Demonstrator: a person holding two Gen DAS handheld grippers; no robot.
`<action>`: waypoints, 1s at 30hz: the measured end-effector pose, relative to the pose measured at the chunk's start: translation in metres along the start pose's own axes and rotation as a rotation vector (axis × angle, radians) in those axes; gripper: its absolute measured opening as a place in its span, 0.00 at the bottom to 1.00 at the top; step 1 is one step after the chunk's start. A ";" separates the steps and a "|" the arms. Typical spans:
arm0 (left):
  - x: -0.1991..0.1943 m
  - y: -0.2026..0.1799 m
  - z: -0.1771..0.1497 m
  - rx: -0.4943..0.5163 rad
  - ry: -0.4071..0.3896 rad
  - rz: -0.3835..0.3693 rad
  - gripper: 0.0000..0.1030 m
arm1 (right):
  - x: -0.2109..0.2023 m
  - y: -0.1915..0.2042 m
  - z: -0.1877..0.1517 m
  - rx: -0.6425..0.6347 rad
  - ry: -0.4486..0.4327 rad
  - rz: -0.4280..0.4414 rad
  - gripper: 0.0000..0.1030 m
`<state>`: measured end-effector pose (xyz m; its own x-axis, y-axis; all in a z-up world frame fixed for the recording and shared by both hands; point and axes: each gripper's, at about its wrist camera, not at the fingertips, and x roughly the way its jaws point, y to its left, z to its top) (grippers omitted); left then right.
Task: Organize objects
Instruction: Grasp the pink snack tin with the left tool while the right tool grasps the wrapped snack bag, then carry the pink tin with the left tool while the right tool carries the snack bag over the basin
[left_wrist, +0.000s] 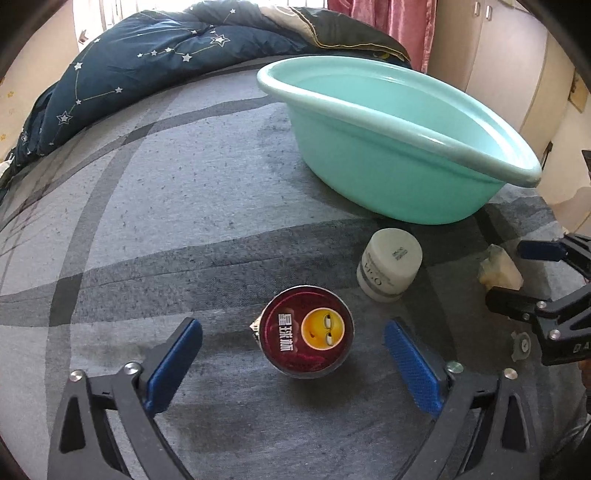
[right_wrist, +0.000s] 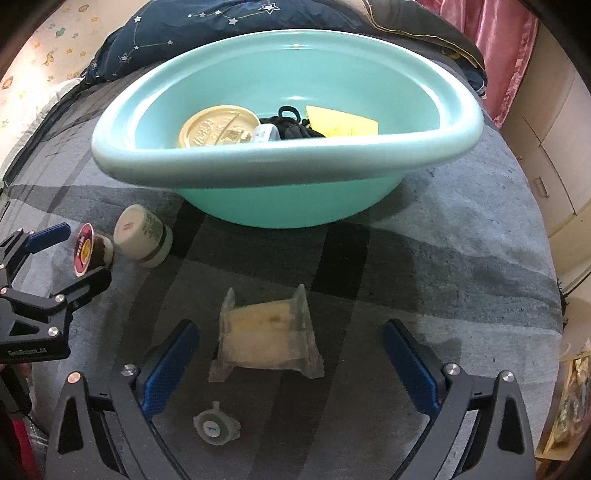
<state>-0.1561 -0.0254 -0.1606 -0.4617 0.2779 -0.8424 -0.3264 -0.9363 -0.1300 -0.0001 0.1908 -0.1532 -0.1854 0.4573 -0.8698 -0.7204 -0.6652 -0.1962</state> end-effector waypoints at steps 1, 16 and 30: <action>0.000 -0.001 0.000 0.001 -0.001 0.001 0.86 | 0.000 0.001 0.000 0.001 0.000 0.007 0.88; -0.014 -0.005 0.001 0.004 -0.008 -0.031 0.49 | -0.014 -0.003 -0.006 0.032 -0.018 0.029 0.41; -0.049 -0.019 -0.006 0.021 -0.061 -0.038 0.49 | -0.039 0.004 -0.020 0.045 -0.066 0.008 0.41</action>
<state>-0.1223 -0.0220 -0.1201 -0.4983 0.3264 -0.8032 -0.3614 -0.9203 -0.1498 0.0179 0.1586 -0.1286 -0.2334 0.4909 -0.8394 -0.7479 -0.6423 -0.1677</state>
